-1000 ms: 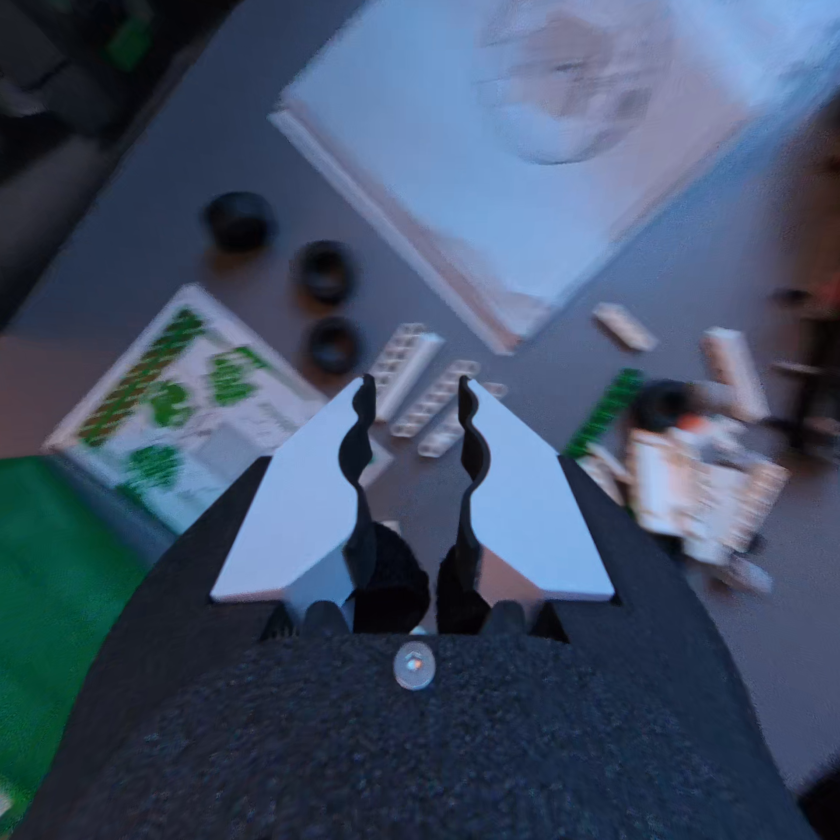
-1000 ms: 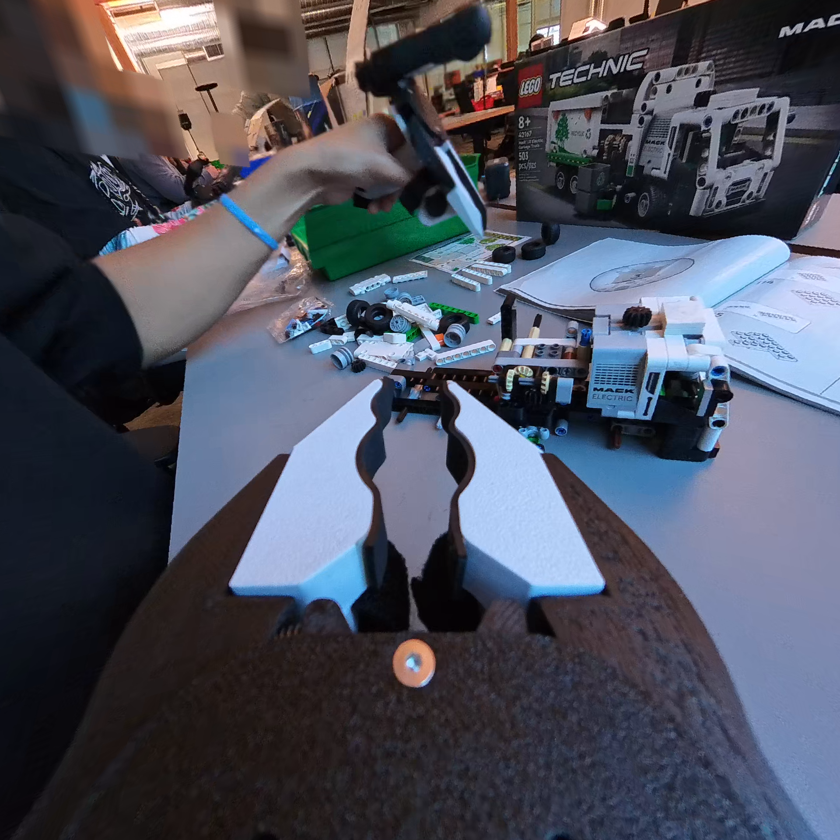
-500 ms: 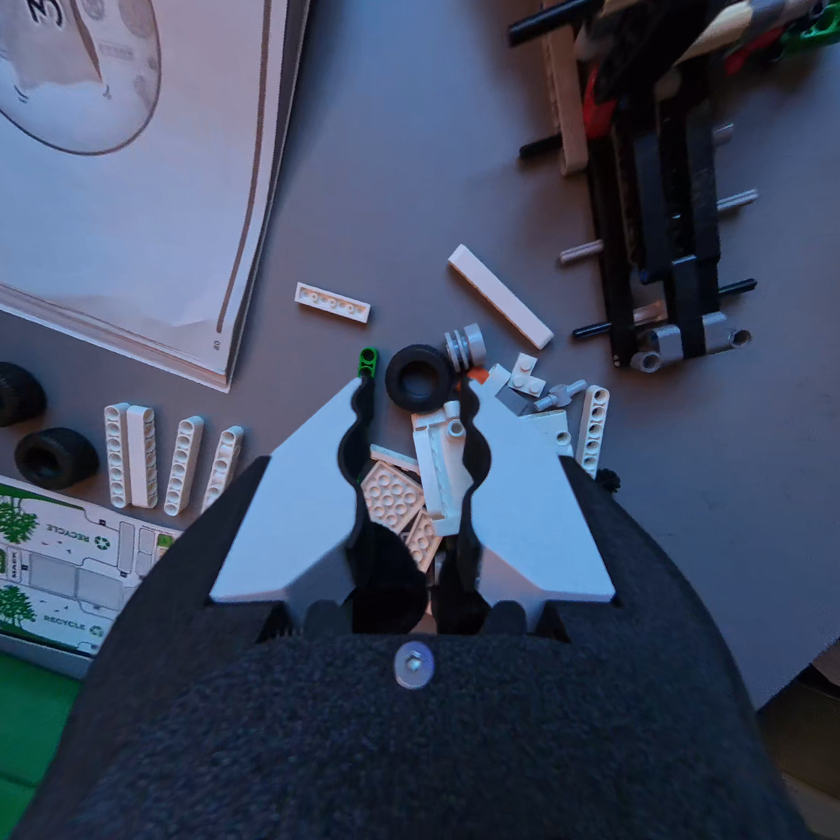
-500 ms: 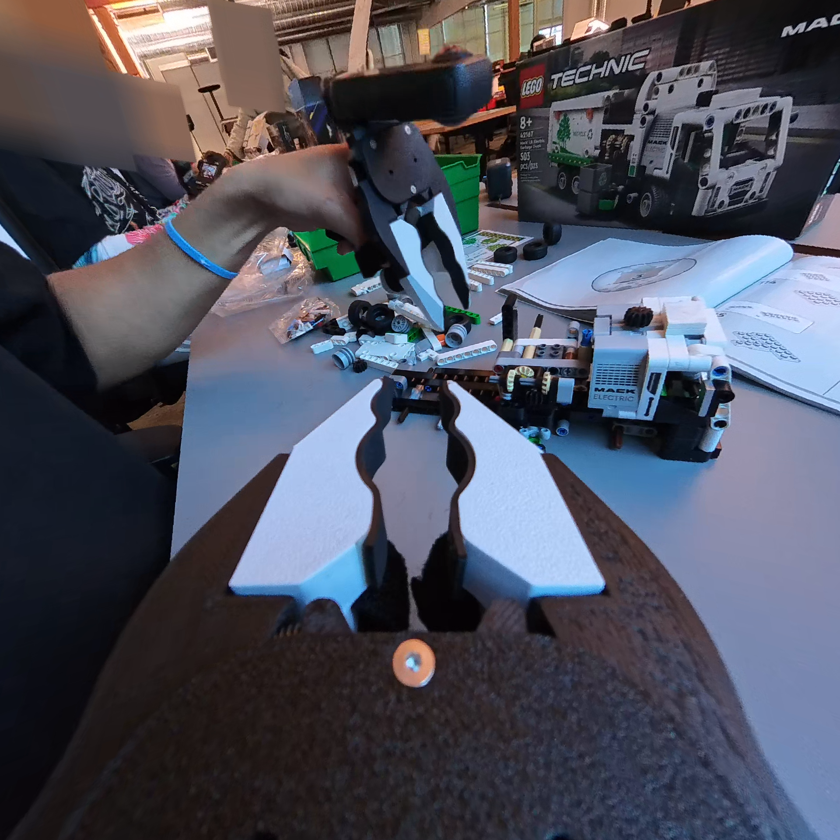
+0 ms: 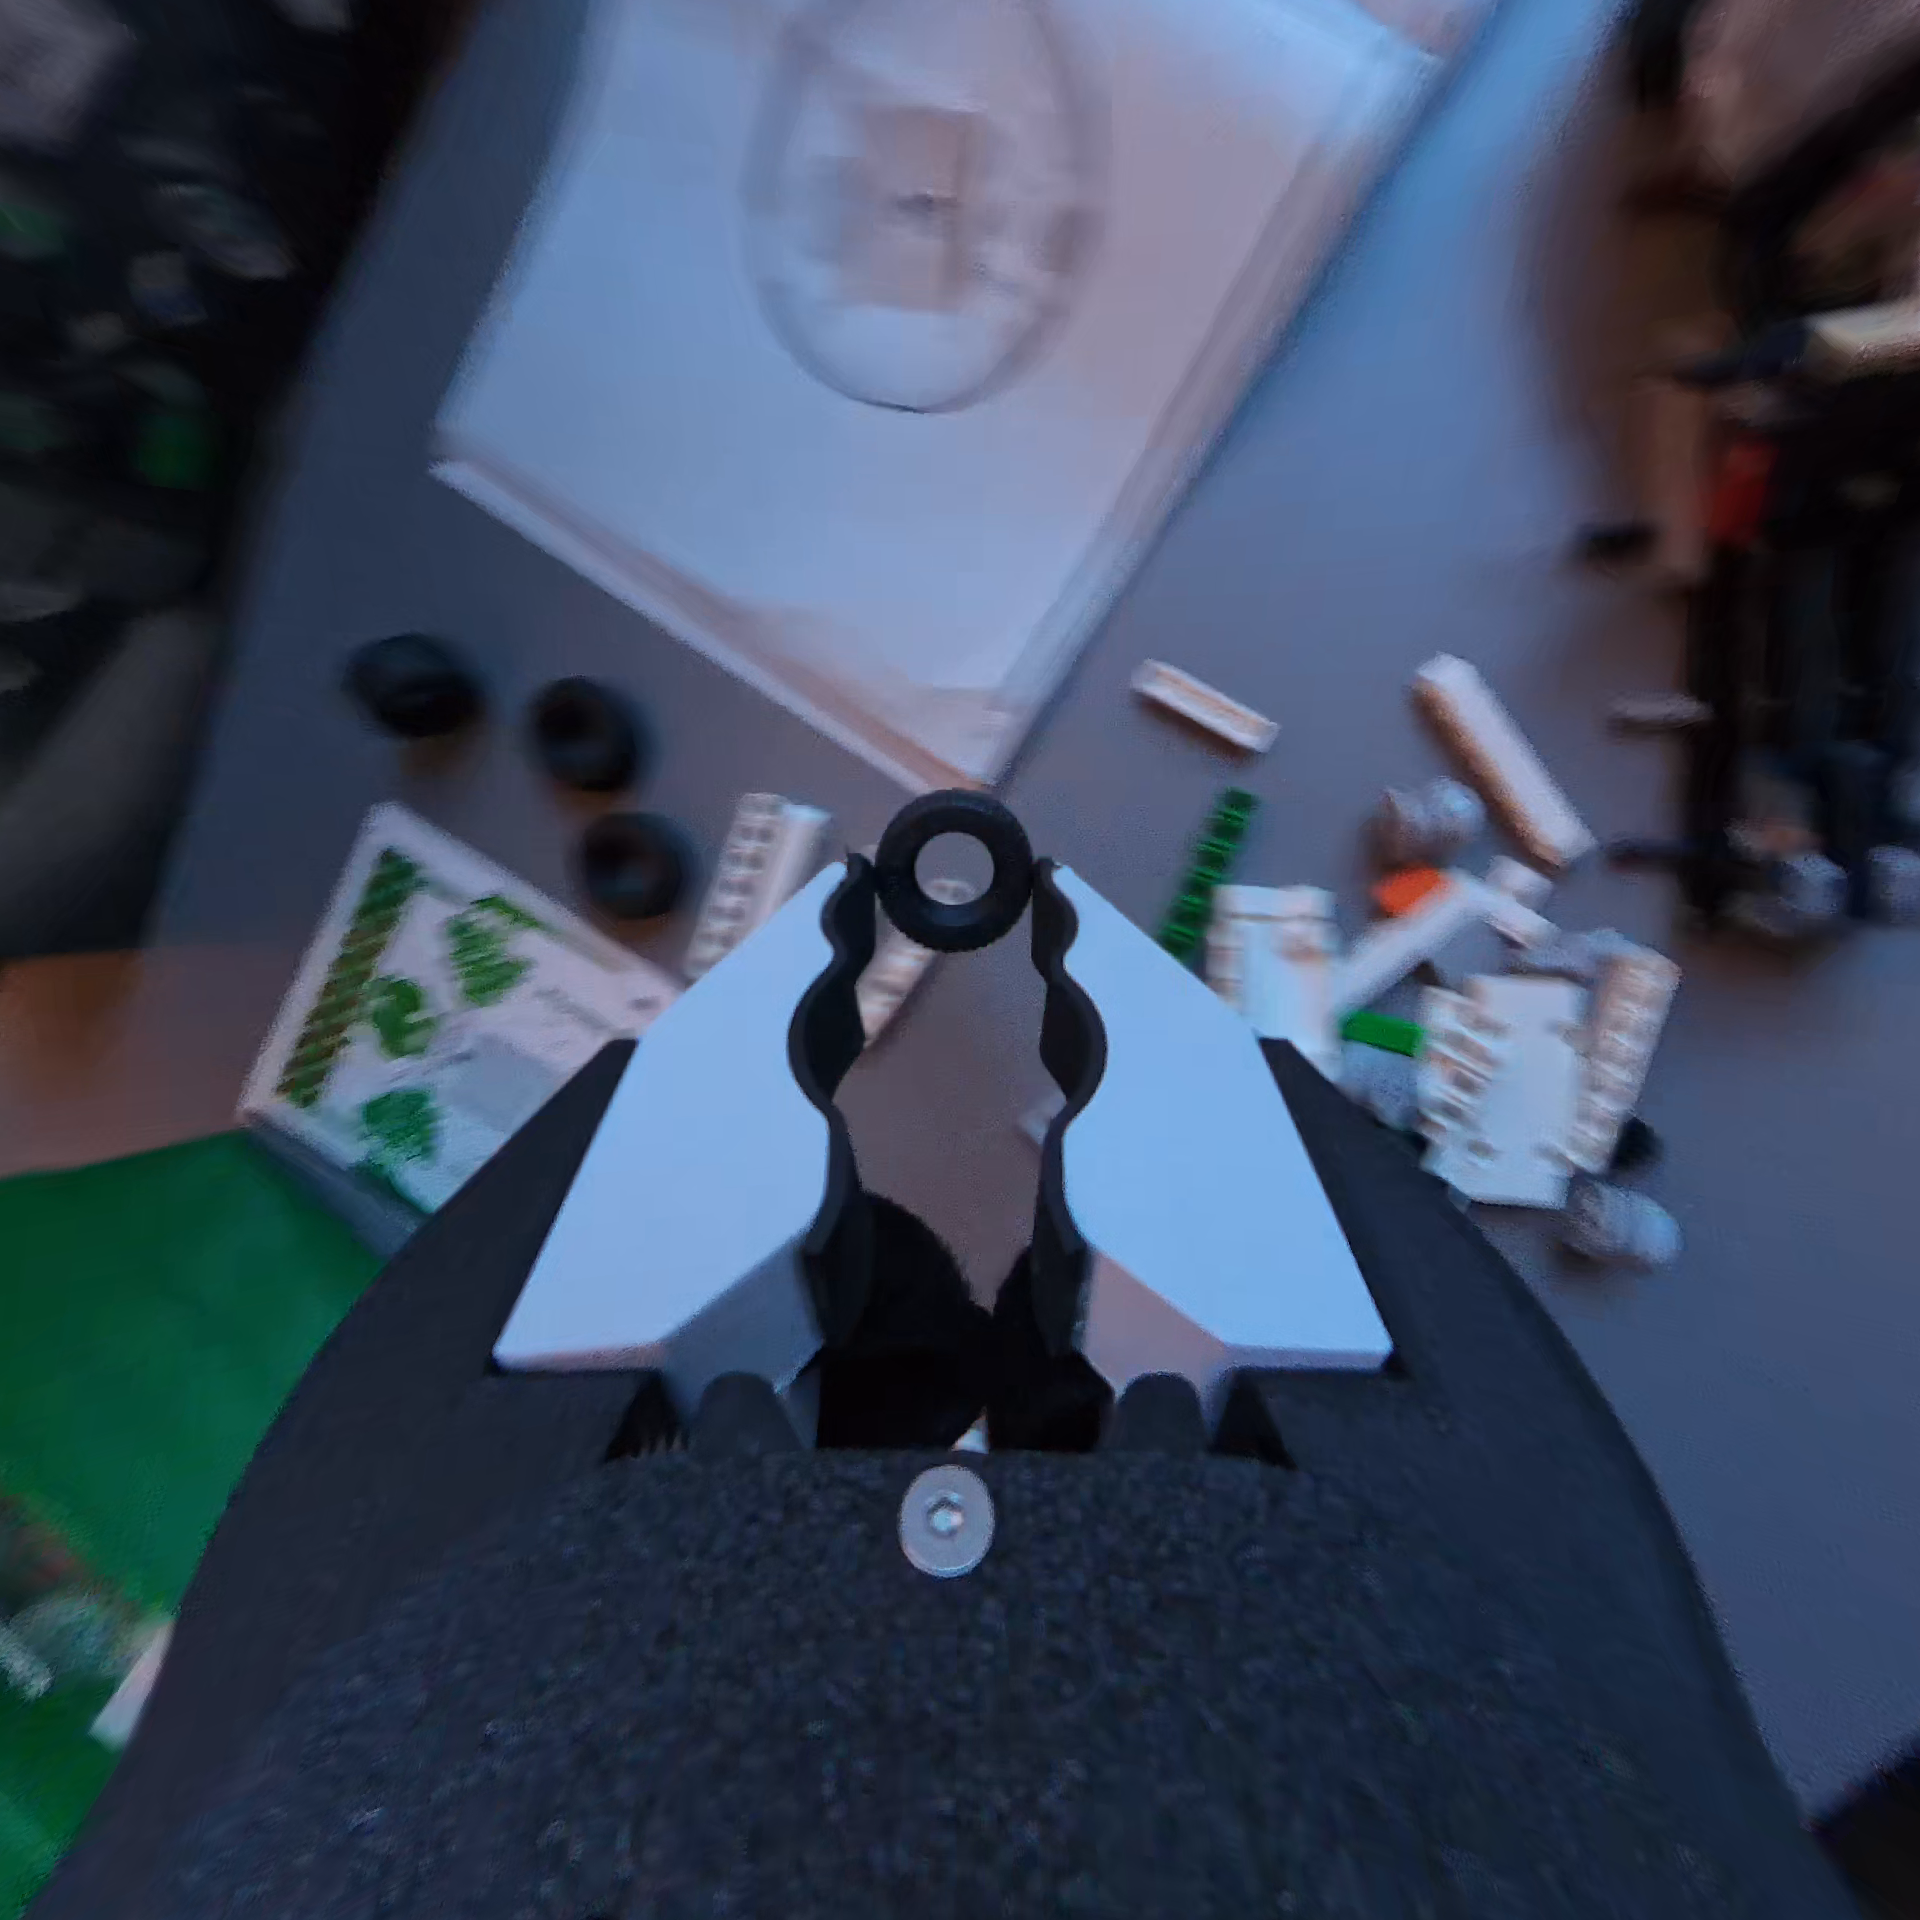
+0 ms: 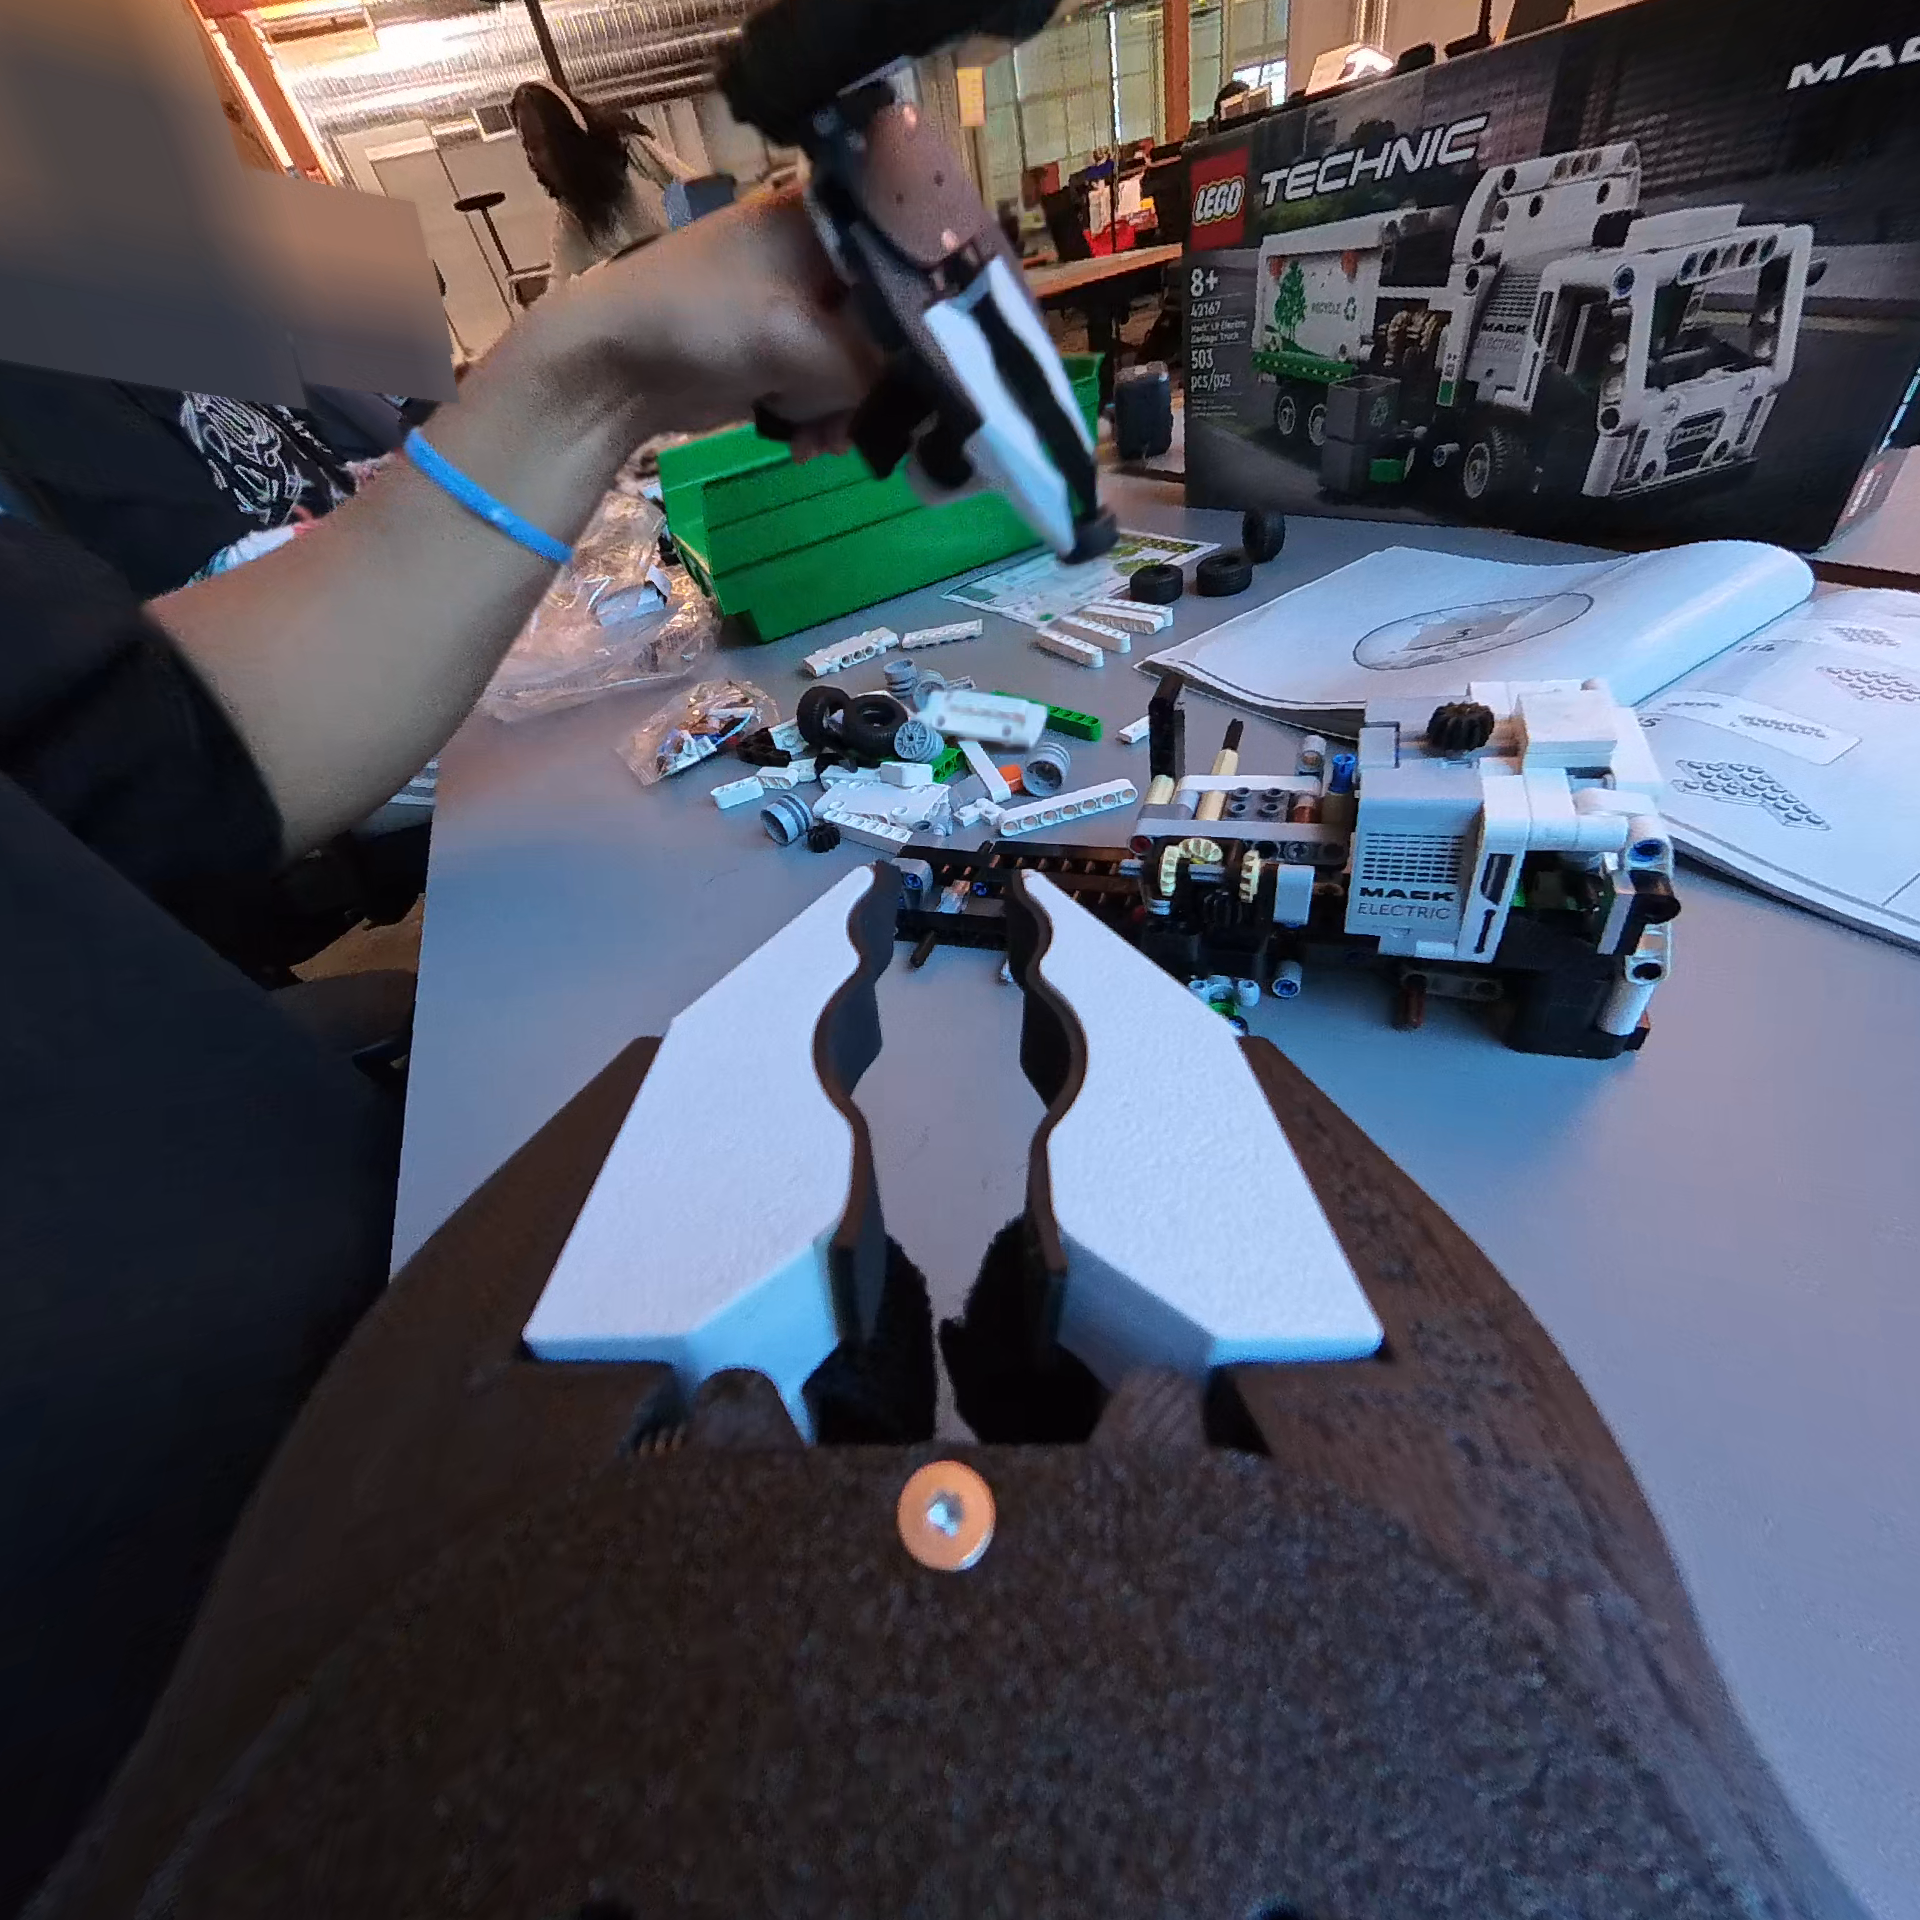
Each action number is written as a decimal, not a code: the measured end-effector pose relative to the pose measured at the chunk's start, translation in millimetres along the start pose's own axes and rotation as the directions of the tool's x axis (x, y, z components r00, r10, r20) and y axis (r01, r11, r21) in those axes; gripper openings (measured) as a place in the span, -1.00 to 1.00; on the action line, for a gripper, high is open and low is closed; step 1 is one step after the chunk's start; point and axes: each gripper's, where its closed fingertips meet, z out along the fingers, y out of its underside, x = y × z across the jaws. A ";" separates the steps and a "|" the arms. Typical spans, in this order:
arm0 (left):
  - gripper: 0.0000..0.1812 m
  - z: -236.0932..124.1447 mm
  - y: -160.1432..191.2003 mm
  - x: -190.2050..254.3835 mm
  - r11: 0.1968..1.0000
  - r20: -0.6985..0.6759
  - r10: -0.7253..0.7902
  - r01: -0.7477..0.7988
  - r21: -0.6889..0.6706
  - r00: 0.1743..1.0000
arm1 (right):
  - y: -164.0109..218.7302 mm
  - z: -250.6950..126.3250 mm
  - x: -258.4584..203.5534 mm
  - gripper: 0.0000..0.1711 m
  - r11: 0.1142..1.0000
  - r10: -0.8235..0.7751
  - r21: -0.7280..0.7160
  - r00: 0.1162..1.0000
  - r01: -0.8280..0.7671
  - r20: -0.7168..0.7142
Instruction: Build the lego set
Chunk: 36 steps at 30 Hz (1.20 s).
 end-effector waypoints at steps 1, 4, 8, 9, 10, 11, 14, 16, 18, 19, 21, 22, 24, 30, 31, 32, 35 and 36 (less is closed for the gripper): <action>-0.69 -0.5 -2.3 -23.7 0.999 0.047 -0.051 0.050 0.007 0.998 | 0.1 0.1 -0.1 -0.77 1.000 -0.001 -0.001 1.000 0.001 0.000; -0.69 18.7 -5.6 -72.7 0.978 0.031 -0.210 0.210 -0.003 0.977 | 0.3 0.2 -0.3 -0.77 1.000 -0.002 -0.002 1.000 0.002 0.000; -0.69 50.1 2.6 -104.1 0.969 0.030 -0.230 0.232 -0.088 0.973 | -0.5 -0.4 0.7 -0.77 1.000 0.005 0.004 1.000 -0.005 -0.001; -0.69 54.5 2.8 -105.5 0.969 0.020 -0.227 0.228 -0.097 0.974 | -0.8 -0.6 0.8 -0.77 1.000 0.007 0.005 1.000 -0.007 -0.001; -0.69 57.6 2.7 -105.3 0.967 0.005 -0.232 0.231 -0.103 0.973 | -0.9 -0.6 0.9 -0.77 1.000 0.008 0.006 1.000 -0.008 -0.001; -0.69 59.8 2.8 -104.3 0.967 -0.008 -0.234 0.232 -0.108 0.972 | -0.8 -0.6 1.0 -0.77 1.000 0.008 0.006 1.000 -0.008 -0.001; -0.68 62.6 3.9 -103.6 0.970 -0.007 -0.219 0.217 -0.111 0.976 | -0.1 0.0 0.6 -0.77 1.000 0.005 0.001 1.000 -0.005 0.000; -0.68 61.9 4.6 -104.7 0.971 0.009 -0.210 0.210 -0.114 0.978 | -0.1 0.0 0.5 -0.77 1.000 0.004 0.000 1.000 -0.004 0.000; -0.65 58.6 2.9 -107.9 0.975 0.036 -0.198 0.201 -0.094 0.980 | -0.3 -0.1 0.4 -0.77 1.000 0.005 0.001 1.000 -0.005 0.001; -0.61 55.3 0.9 -106.7 0.976 0.031 -0.199 0.201 -0.079 0.980 | -0.4 -0.1 0.4 -0.77 1.000 0.006 0.001 1.000 -0.006 0.001; -0.54 42.3 -1.5 -107.2 0.977 0.042 -0.207 0.209 -0.044 0.977 | -0.5 -0.3 0.4 -0.77 1.000 0.007 0.003 1.000 -0.007 0.002; -0.54 32.1 -0.5 -109.0 0.976 0.062 -0.214 0.216 -0.024 0.975 | -0.5 -0.4 0.4 -0.77 1.000 0.007 0.004 1.000 -0.007 0.002; -0.54 7.4 4.0 -110.1 0.970 0.100 -0.244 0.242 0.034 0.965 | -0.6 -0.4 0.0 -0.77 1.000 0.006 0.004 1.000 -0.006 0.004; -0.54 -39.5 61.2 -53.8 0.948 0.065 -0.305 0.297 0.111 0.950 | 0.1 0.1 -0.5 -0.77 1.000 0.002 -0.002 1.000 -0.002 0.005; -0.55 -38.0 75.0 -36.1 0.950 0.030 -0.300 0.297 0.093 0.953 | 0.3 0.3 -0.6 -0.77 1.000 0.002 -0.003 1.000 -0.002 0.005; -0.57 -35.3 87.6 -21.2 0.954 0.010 -0.290 0.289 0.078 0.957 | 0.6 0.5 -0.5 -0.77 1.000 0.002 -0.005 1.000 -0.002 0.005; -0.59 -20.8 108.6 12.2 0.965 -0.027 -0.250 0.251 0.072 0.968 | 1.4 1.1 -0.6 -0.77 1.000 0.001 -0.012 1.000 -0.001 0.005; -0.60 -15.4 112.2 18.1 0.970 -0.025 -0.232 0.233 0.072 0.972 | 1.6 1.4 -0.7 -0.76 1.000 0.000 -0.014 1.000 0.000 0.005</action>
